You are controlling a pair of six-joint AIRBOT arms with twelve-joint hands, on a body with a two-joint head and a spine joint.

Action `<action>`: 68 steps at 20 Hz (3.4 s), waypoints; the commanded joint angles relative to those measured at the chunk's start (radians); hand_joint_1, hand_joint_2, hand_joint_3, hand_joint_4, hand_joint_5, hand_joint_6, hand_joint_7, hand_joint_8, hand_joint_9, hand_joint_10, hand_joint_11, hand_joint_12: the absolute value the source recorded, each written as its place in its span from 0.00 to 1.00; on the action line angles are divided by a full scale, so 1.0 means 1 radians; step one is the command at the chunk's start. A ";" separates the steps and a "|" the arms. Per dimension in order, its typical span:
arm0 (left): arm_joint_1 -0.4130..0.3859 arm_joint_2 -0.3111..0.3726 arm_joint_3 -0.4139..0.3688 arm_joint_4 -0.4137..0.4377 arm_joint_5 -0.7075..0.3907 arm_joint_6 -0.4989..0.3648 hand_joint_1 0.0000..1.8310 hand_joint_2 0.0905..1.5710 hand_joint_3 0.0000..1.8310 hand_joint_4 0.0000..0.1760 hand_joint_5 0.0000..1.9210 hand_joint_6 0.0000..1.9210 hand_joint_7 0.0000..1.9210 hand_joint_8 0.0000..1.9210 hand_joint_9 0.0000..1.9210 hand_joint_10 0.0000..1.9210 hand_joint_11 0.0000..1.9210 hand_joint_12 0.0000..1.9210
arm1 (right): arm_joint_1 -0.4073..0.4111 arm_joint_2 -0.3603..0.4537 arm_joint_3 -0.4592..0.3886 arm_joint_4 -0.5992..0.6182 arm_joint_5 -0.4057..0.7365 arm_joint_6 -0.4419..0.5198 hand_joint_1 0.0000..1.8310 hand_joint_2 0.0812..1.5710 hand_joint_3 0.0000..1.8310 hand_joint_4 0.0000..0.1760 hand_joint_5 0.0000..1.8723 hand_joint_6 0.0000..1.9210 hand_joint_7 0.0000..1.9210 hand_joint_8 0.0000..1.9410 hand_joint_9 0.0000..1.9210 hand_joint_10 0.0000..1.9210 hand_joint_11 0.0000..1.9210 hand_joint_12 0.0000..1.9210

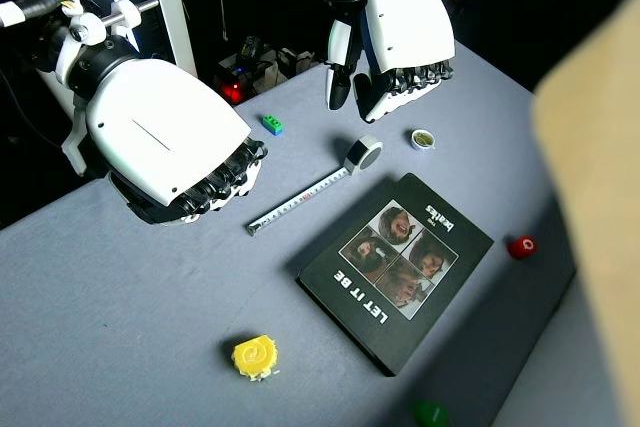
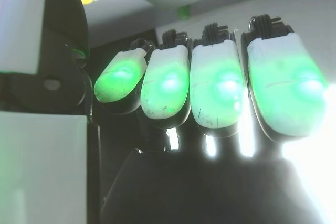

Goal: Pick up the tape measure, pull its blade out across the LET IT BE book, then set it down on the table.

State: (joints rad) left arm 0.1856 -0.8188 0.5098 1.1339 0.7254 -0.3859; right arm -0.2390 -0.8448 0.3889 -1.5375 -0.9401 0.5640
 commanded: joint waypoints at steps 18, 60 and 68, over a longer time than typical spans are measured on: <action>-0.021 0.002 0.020 0.049 -0.062 0.038 0.41 0.57 0.00 0.00 0.10 0.00 0.09 0.00 0.08 0.00 0.00 0.34 | -0.009 0.020 -0.004 -0.198 -0.021 -0.031 0.01 0.63 0.01 0.25 0.03 0.00 0.03 0.00 0.02 0.00 0.00 0.19; 0.221 0.143 0.150 -2.375 -0.887 1.819 0.71 0.62 0.00 0.00 0.37 0.01 0.32 0.01 0.27 0.00 0.13 0.35 | -0.050 0.154 0.241 0.104 0.664 0.012 0.03 0.63 0.00 0.25 0.02 0.00 0.04 0.00 0.01 0.00 0.00 0.17; 0.341 0.150 0.115 -2.595 -1.011 2.081 0.70 0.63 0.00 0.00 0.36 0.00 0.32 0.00 0.28 0.00 0.14 0.34 | -0.085 0.123 0.194 -0.198 0.433 0.319 0.01 0.64 0.00 0.25 0.01 0.00 0.03 0.00 0.00 0.00 0.00 0.13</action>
State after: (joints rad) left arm 0.5350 -0.6697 0.6224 -1.4677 -0.2516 1.6978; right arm -0.3367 -0.7254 0.5869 -1.6814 -0.4751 0.8753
